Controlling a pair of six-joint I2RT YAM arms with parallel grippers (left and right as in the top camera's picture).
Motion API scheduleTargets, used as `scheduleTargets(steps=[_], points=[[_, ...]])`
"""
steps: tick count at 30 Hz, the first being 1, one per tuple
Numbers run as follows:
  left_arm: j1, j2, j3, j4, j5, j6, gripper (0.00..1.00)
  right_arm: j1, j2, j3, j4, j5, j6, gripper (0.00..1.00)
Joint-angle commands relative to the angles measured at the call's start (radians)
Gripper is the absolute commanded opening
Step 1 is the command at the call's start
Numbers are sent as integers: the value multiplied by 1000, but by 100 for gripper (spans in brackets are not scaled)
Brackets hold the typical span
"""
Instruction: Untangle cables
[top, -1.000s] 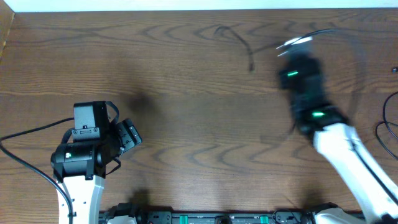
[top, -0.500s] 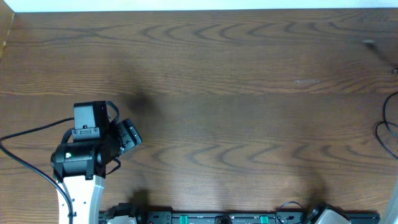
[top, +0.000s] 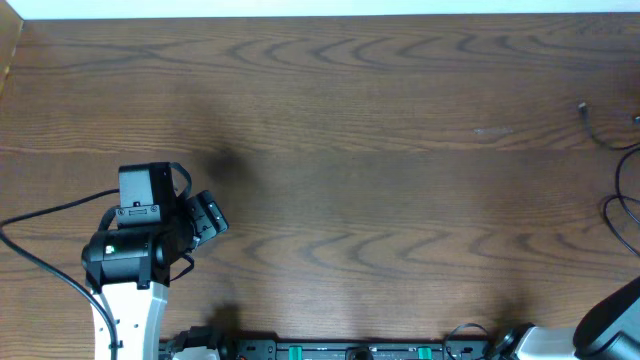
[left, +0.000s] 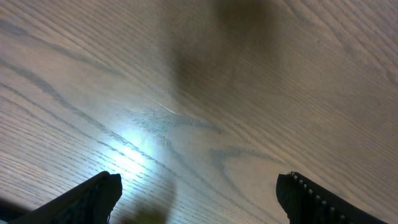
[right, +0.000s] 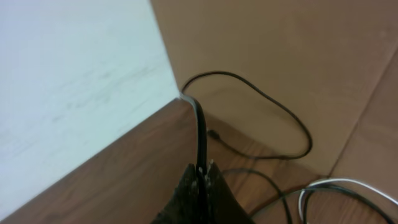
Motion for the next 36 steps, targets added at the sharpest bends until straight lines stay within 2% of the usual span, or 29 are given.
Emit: scheduleTargets(steps=[1, 4, 8, 9, 10, 11, 12, 13, 22, 27, 33, 36], points=[[5, -4, 13, -2, -2, 10, 85, -78, 46, 9, 51, -5, 138, 1], [5, -4, 13, -2, -2, 10, 85, -158, 89, 9, 82, -47, 303, 1], [5, -4, 13, 0, -2, 9, 85, -251, 171, 9, 109, -219, 404, 3], [5, -4, 13, 2, -1, 9, 85, -270, 197, 9, 109, -267, 414, 14], [5, -4, 13, 3, -1, 9, 85, -284, 219, 9, 109, -307, 414, 38], [5, -4, 13, 5, -1, 9, 85, -297, 245, 9, 109, -349, 414, 63], [5, -4, 13, 6, -2, 9, 85, -306, 266, 9, 108, -382, 414, 96], [5, -4, 13, 6, -1, 9, 85, -314, 290, 9, 108, -419, 414, 99], [5, -4, 13, 6, 2, 10, 85, -320, 329, 9, 160, -571, 557, 99], [5, -4, 13, 14, 24, 10, 85, -320, 298, 9, 256, -664, 742, 99], [5, -4, 13, 27, 24, 10, 85, -319, 249, 9, 509, -811, 930, 99], [5, -3, 13, 29, 24, 10, 85, -319, 216, 9, 505, -820, 1080, 99]])
